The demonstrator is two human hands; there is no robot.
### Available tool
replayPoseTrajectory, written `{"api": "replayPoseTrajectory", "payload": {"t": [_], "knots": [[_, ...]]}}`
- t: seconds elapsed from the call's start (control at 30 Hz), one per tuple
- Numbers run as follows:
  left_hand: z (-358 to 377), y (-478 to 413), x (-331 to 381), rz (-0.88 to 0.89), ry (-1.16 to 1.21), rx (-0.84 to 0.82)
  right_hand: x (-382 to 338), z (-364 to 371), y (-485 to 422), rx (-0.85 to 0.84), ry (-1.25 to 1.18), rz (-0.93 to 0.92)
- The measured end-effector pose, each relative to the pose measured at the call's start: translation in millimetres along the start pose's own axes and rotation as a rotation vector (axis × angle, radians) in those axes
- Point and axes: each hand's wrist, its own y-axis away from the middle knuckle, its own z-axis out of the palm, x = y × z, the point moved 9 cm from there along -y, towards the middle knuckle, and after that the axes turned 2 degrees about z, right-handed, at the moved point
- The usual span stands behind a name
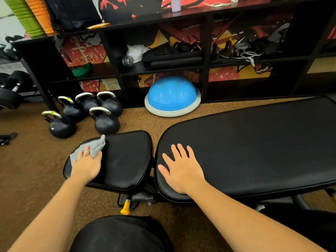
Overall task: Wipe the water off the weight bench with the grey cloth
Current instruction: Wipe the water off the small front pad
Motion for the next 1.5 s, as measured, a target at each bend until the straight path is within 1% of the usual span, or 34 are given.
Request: {"api": "replayPoseTrajectory", "payload": {"t": [0.07, 0.1, 0.17, 0.2, 0.33, 0.37, 0.43, 0.47, 0.5, 0.57, 0.63, 0.67, 0.77, 0.87, 1.0, 1.07, 1.1, 1.17, 1.23, 1.3, 1.33, 1.37, 1.43, 1.47, 1.5], "knots": [[12.5, 26.6, 13.4, 0.137, -0.069, 0.043, -0.5, -0.8, 0.5, 0.0, 0.005, -0.002], [13.5, 39.7, 14.7, 0.17, -0.018, 0.092, -1.4, -1.7, 0.0, 0.002, 0.006, -0.004], [3.8, 48.6, 11.7, 0.171, 0.102, 0.163, -0.7, -2.1, -1.7, 0.006, 0.004, -0.003], [0.7, 40.9, 7.4, 0.171, 0.109, 0.174, 0.0, -1.7, -2.2, 0.006, 0.001, -0.002], [7.6, 6.0, -13.5, -0.053, 0.062, 0.085, 1.4, 0.9, -1.2, -0.004, 0.014, -0.005], [12.5, 2.7, -14.6, -0.078, 0.023, 0.065, 0.9, 0.6, -1.5, -0.004, 0.013, -0.004], [20.2, 10.3, -9.2, -0.048, -0.042, 0.046, 0.5, 0.1, -2.0, 0.0, 0.003, -0.006], [21.1, 20.4, -7.2, -0.005, -0.091, 0.055, 0.5, 0.0, -2.2, 0.004, -0.001, -0.007], [22.5, 31.2, -7.5, 0.03, -0.089, 0.084, 0.7, -0.1, -2.1, 0.008, -0.001, -0.007], [27.3, 51.0, -14.5, 0.053, -0.034, 0.13, 0.6, 0.0, -1.6, 0.008, 0.012, -0.006], [23.6, 57.4, -20.8, 0.018, 0.098, 0.156, -0.8, 0.3, -1.1, 0.005, 0.021, -0.006], [22.3, 50.6, -23.1, 0.012, 0.114, 0.161, -0.7, 1.0, -0.7, 0.004, 0.018, -0.005], [14.4, 9.6, -31.4, -0.064, 0.078, 0.097, 1.1, 1.2, 0.3, -0.002, 0.017, -0.006], [-2.8, -31.2, -46.8, -0.18, 0.157, 0.055, 1.0, 2.1, 0.3, -0.01, 0.02, -0.009], [-16.5, -59.0, -45.4, -0.214, 0.252, -0.005, -0.2, 2.8, -1.3, -0.006, 0.016, -0.008], [-20.1, -61.2, -28.6, -0.166, 0.208, 0.031, -0.8, 2.8, -1.8, -0.006, 0.019, -0.008], [-19.6, -57.2, -13.3, -0.112, 0.193, 0.051, -0.7, 2.7, -2.1, -0.006, 0.02, -0.009], [-12.0, -37.8, 29.2, 0.086, 0.134, 0.067, 0.1, 2.8, -2.2, -0.009, 0.023, -0.009], [-8.4, -1.2, 65.5, 0.26, 0.176, 0.069, -0.3, 2.2, -2.3, -0.008, 0.025, -0.011], [-20.6, 29.7, 79.7, 0.385, 0.28, 0.126, -0.4, 2.3, -1.9, -0.009, 0.024, -0.012], [-26.0, 33.3, 74.5, 0.384, 0.292, 0.149, -0.1, 2.6, -1.5, -0.011, 0.023, -0.011], [-27.7, 24.9, 57.8, 0.314, 0.299, 0.156, -0.6, 2.7, -2.1, -0.011, 0.02, -0.012], [-16.8, 6.6, 16.9, 0.041, 0.218, 0.112, 0.6, 2.9, -1.8, -0.012, 0.022, -0.011], [-7.2, 5.5, 11.8, 0.003, 0.12, 0.074, 1.3, 3.6, -1.4, -0.014, 0.024, -0.01], [0.8, 8.5, 19.0, 0.057, 0.004, 0.037, 0.7, 3.3, -1.0, -0.013, 0.023, -0.008]]}}
